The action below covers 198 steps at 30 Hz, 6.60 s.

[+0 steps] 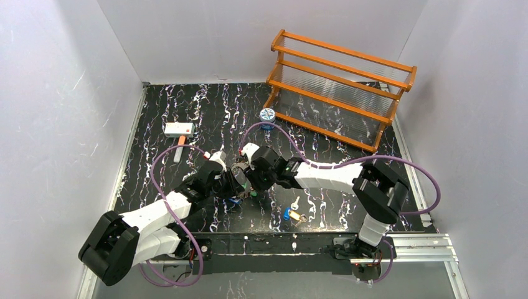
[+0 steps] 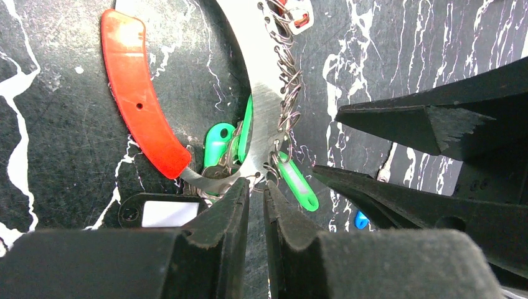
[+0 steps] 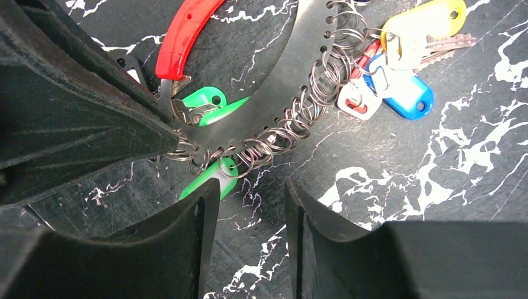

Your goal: Put the keys on the keyring

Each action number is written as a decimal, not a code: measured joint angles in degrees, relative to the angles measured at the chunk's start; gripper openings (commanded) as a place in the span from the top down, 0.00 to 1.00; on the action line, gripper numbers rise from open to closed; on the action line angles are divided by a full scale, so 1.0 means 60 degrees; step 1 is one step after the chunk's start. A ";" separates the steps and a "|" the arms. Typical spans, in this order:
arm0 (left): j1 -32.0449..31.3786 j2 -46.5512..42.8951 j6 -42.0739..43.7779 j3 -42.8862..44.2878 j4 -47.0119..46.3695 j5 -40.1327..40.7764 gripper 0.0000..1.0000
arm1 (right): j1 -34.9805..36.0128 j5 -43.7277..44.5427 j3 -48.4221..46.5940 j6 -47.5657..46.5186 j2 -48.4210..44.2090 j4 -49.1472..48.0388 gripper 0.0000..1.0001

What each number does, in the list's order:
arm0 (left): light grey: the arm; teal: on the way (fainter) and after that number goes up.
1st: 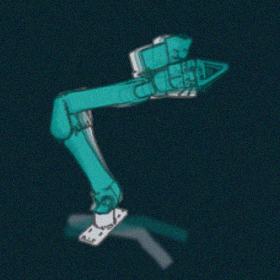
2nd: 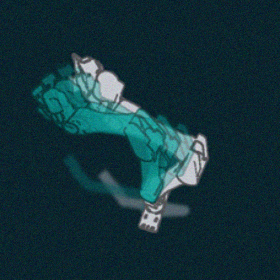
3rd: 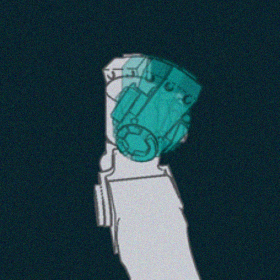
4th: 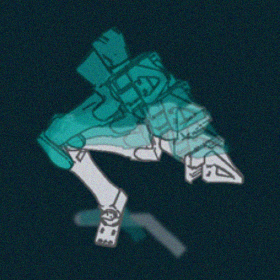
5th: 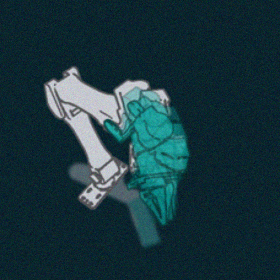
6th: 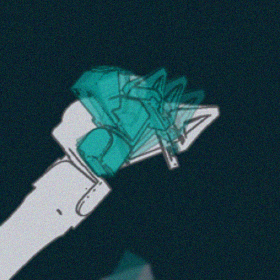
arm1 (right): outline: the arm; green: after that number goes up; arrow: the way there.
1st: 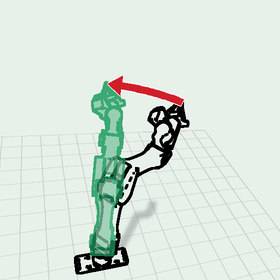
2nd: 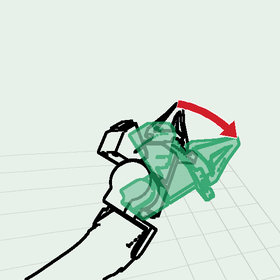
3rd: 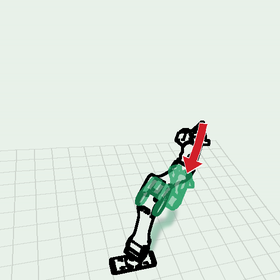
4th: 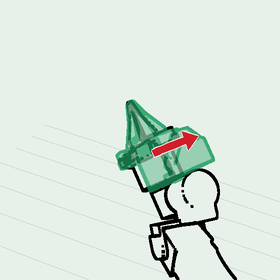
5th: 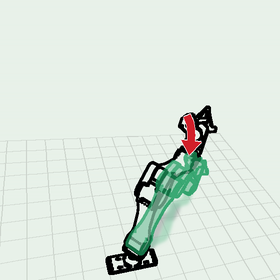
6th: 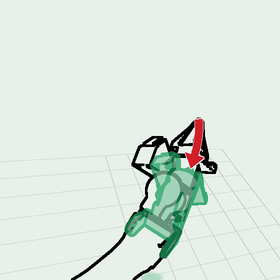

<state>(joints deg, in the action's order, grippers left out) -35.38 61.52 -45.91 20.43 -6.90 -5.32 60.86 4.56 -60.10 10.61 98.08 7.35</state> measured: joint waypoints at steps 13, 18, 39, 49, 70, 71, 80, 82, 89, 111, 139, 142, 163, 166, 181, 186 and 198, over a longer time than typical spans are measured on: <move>0.0000 0.0171 -0.0098 -0.0047 -0.0131 -0.0018 0.86 | 0.0044 -0.2116 0.0466 -0.0036 -0.0026 -0.0331 0.67; 0.0000 0.0157 -0.0102 -0.0051 -0.0124 -0.0040 0.86 | 0.0091 -0.2652 0.0510 -0.0076 0.0080 -0.0554 0.67; 0.0000 -0.0273 0.0153 -0.0018 0.0386 0.0080 0.85 | -0.0175 -0.2273 0.0514 -0.0047 0.0000 -0.1082 0.63; 0.0000 -0.0142 0.0160 -0.0018 0.0379 0.0080 0.85 | -0.0142 -0.2251 0.0703 -0.0040 -0.0073 -0.0703 0.92; 0.0000 -0.0131 0.0193 -0.0018 0.0375 0.0080 0.85 | -0.0076 -0.1701 0.1668 0.0197 -0.1140 -0.0138 0.65; 0.0000 -0.0131 0.0193 -0.0018 0.0375 0.0076 0.84 | -0.0076 -0.1676 0.1668 0.0193 -0.1151 -0.0164 0.66; 0.0000 -0.0135 0.0149 -0.0018 0.0368 0.0076 0.84 | -0.0076 -0.1632 0.0914 0.0211 -0.0634 -0.0244 0.48; 0.0000 -0.0135 0.0138 -0.0018 0.0364 0.0076 0.85 | -0.0076 -0.1668 0.0590 0.0233 -0.0339 -0.0262 0.48; 0.0000 -0.0146 0.0066 -0.0018 0.0284 0.0073 0.84 | -0.0076 -0.1814 0.0084 0.0291 0.0430 -0.0324 0.48; 0.0000 -0.0138 -0.0029 -0.0208 -0.0062 0.0069 0.85 | -0.0361 -0.1060 0.0051 0.0557 0.0765 -0.0670 0.82; 0.0000 -0.0142 -0.0033 -0.0219 -0.0069 0.0073 0.84 | -0.1555 -0.3581 0.0393 -0.0007 0.0270 -0.1381 0.70; 0.0000 -0.0142 -0.0029 -0.0219 -0.0069 0.0073 0.84 | -0.1501 -0.3577 0.0390 -0.0193 0.0270 -0.1290 0.71; 0.0000 -0.0663 0.0306 -0.0193 0.0532 0.0546 0.80 | -0.0951 -0.4047 0.0211 0.0299 0.0452 -0.1184 0.73; 0.0000 -0.0663 0.0328 -0.0146 0.0645 0.0594 0.81 | -0.0794 -0.4160 0.0211 0.0543 0.0550 -0.1184 0.73; 0.0000 -0.0419 0.0401 -0.0127 0.0776 0.0849 0.94 | -0.0543 -0.4280 -0.0259 0.1180 0.1275 -0.1300 0.82; 0.0000 -0.0393 0.0430 -0.0120 0.0925 0.0998 0.96 | -0.0517 -0.4175 -0.0331 0.1304 0.1785 -0.1322 0.88; 0.0000 -0.0426 0.0871 0.0361 0.1843 0.1392 0.92 | -0.0503 -0.3821 -0.0459 0.1472 0.1858 -0.1330 0.91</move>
<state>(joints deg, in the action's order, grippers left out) -35.38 58.96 -40.69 22.59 4.16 3.03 57.84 -18.37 -62.85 19.44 109.23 -0.62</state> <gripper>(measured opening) 0.060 0.097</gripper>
